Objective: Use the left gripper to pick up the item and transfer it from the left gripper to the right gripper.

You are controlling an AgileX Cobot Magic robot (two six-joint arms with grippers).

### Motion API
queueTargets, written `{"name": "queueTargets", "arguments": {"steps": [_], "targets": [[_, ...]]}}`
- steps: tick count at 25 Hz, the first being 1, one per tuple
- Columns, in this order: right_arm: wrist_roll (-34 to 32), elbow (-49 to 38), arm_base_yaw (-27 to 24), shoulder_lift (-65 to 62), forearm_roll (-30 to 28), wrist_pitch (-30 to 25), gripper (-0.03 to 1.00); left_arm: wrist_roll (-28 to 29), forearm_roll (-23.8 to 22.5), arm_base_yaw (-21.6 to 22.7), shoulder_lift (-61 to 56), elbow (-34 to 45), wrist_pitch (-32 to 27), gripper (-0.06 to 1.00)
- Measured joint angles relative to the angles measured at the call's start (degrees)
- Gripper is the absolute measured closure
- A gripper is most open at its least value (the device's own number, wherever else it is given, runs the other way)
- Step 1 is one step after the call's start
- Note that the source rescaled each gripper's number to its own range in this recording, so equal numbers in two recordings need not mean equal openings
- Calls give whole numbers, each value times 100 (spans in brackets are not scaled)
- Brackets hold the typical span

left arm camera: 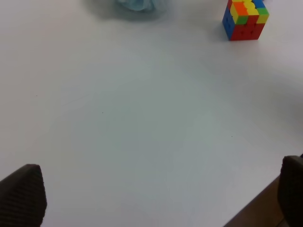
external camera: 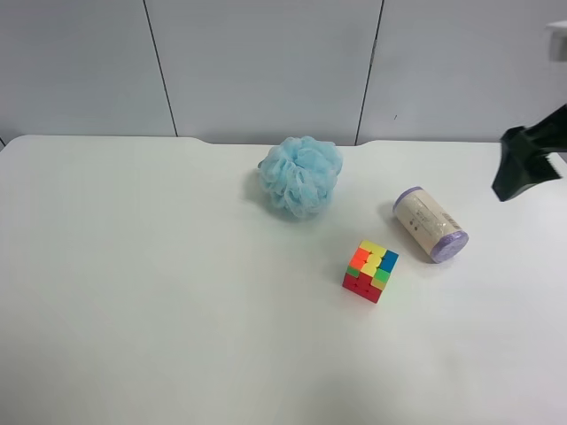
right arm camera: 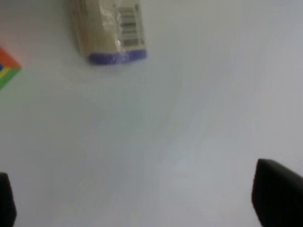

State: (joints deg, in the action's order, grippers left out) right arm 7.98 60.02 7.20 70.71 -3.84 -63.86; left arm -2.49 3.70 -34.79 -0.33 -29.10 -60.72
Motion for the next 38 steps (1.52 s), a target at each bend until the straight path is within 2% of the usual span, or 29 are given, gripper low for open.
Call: {"name": "queueTargets", "arguments": {"steps": [3, 10, 19, 23, 26, 32, 38], "targets": [[-23, 0, 0, -774, 162, -447, -3, 0, 0, 0, 0, 0, 0, -6], [-33, -236, 0, -2605, 647, -553, -3, 0, 0, 0, 0, 0, 0, -6], [-37, -2027, 0, -5047, 709, -599, -3, 0, 0, 0, 0, 0, 0, -6], [-37, -2565, 0, -5949, 777, -597, -3, 0, 0, 0, 0, 0, 0, -6], [-44, -2820, 0, -6369, 898, -479, -3, 0, 0, 0, 0, 0, 0, -6], [-75, -3048, 0, -6633, 899, 174, -3, 0, 0, 0, 0, 0, 0, -6], [-130, -3094, 0, -6633, 887, 268, -3, 0, 0, 18, 0, 0, 0, -6]]}}
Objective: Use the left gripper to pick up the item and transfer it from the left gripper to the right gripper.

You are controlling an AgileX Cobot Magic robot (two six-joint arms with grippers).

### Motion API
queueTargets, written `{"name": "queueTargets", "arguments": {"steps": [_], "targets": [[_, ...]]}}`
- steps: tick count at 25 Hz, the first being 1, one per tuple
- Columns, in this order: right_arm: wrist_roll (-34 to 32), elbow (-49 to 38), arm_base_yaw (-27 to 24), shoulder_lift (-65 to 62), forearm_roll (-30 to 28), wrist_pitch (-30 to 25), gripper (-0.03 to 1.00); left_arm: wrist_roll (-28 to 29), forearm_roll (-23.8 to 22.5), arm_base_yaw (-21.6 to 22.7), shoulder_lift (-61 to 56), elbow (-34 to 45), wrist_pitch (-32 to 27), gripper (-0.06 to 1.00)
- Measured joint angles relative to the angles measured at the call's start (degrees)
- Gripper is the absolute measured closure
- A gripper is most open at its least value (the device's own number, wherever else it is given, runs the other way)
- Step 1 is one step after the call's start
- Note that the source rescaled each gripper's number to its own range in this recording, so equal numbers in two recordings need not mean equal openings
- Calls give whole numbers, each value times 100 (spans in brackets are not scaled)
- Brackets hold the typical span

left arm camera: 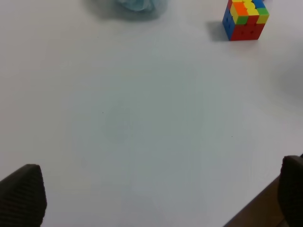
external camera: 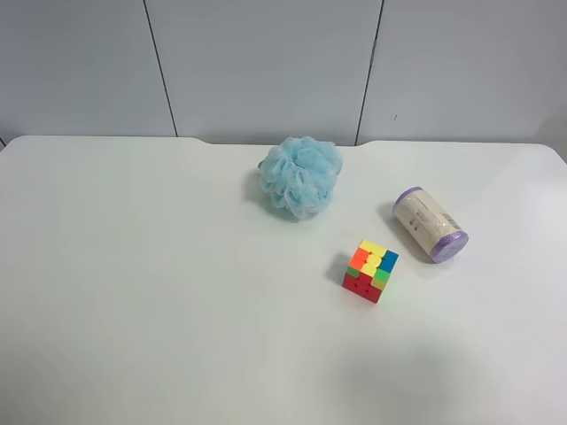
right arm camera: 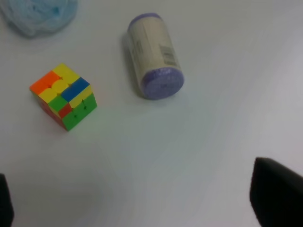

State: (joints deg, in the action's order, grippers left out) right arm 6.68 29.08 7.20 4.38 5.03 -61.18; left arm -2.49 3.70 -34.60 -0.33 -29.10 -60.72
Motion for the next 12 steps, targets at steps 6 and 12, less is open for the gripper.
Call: {"name": "queueTargets", "arguments": {"steps": [6, 12], "targets": [[0, 0, 0, 0, 0, 12, -3, 0, 0, 909, 0, 0, 0, -6], [0, 0, 0, -161, -4, 19, -3, 0, 0, 2628, 0, 0, 0, -6]]}}
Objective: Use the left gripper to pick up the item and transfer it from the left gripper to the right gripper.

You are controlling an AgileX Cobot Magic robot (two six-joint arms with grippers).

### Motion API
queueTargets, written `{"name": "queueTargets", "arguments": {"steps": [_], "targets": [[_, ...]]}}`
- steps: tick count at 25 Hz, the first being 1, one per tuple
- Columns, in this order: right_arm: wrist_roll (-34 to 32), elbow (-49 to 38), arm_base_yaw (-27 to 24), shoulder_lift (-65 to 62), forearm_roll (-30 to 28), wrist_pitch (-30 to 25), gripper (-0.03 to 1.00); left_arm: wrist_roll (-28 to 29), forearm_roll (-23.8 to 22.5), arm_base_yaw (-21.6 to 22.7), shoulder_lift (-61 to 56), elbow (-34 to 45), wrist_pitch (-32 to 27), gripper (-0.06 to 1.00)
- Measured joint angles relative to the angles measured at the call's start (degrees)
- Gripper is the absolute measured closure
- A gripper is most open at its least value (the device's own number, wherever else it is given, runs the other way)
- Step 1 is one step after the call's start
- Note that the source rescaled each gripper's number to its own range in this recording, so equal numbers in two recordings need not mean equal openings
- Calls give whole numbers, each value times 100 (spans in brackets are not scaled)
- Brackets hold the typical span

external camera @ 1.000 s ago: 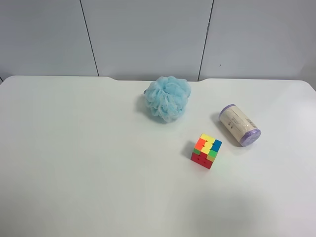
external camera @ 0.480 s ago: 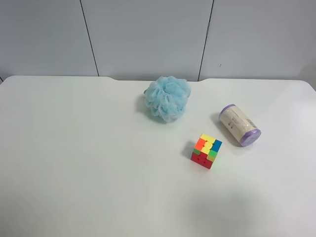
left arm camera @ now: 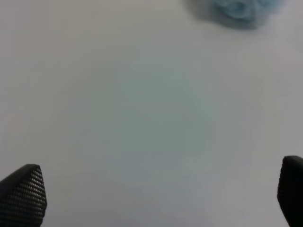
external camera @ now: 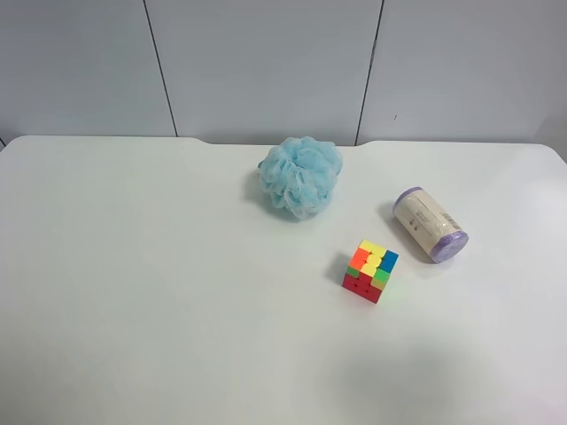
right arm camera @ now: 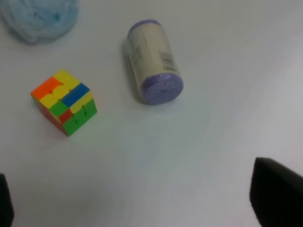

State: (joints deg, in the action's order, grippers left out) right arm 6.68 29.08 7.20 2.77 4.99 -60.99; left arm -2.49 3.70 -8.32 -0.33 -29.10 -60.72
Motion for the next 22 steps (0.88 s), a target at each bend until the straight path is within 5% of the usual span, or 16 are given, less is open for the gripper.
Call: {"name": "queueTargets", "arguments": {"steps": [7, 14, 22], "targets": [[-11, -1, 0, -290, 0, 17, -3, 0, 0, 1192, 0, 0, 0, -6], [-17, -1, -18, -290, 0, 17, -3, 0, 0, 1262, 0, 0, 0, -6], [-56, -1, -620, -290, 0, 17, -3, 0, 13, 1262, 0, 0, 0, -6]]}}
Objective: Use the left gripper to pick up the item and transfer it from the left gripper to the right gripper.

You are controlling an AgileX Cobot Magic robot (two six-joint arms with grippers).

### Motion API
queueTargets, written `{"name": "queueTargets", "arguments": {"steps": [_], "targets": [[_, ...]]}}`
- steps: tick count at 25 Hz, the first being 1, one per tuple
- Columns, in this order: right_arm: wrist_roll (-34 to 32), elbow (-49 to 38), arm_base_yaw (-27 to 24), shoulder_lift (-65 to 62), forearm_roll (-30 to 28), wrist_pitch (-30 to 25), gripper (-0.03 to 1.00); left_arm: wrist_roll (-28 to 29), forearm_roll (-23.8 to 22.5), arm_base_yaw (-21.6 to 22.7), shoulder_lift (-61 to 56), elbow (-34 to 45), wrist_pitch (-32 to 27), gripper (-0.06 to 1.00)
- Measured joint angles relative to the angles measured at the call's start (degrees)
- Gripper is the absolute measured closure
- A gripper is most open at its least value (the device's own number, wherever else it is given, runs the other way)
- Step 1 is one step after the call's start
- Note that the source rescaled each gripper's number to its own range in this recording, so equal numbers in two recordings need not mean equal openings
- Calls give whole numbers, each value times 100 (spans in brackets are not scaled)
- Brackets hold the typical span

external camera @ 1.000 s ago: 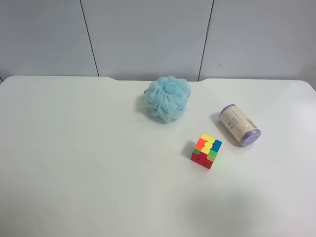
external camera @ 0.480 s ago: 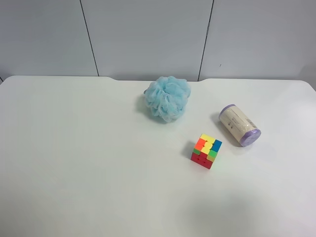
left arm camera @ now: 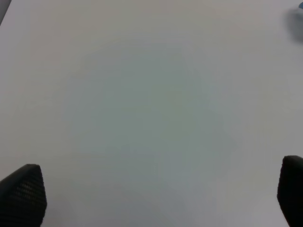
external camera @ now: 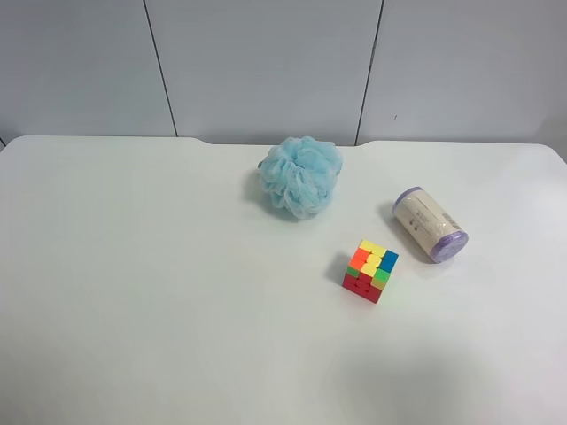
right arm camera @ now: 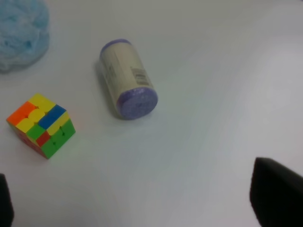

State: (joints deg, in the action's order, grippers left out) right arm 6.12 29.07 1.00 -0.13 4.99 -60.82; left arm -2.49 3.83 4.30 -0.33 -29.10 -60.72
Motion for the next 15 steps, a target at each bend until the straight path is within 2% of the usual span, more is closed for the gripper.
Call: {"name": "queueTargets", "arguments": {"steps": [15], "targets": [[-4, 0, -6, 0, 0, 0, -3, 0, -5, 0, 0, 0, 0, -6]]}}
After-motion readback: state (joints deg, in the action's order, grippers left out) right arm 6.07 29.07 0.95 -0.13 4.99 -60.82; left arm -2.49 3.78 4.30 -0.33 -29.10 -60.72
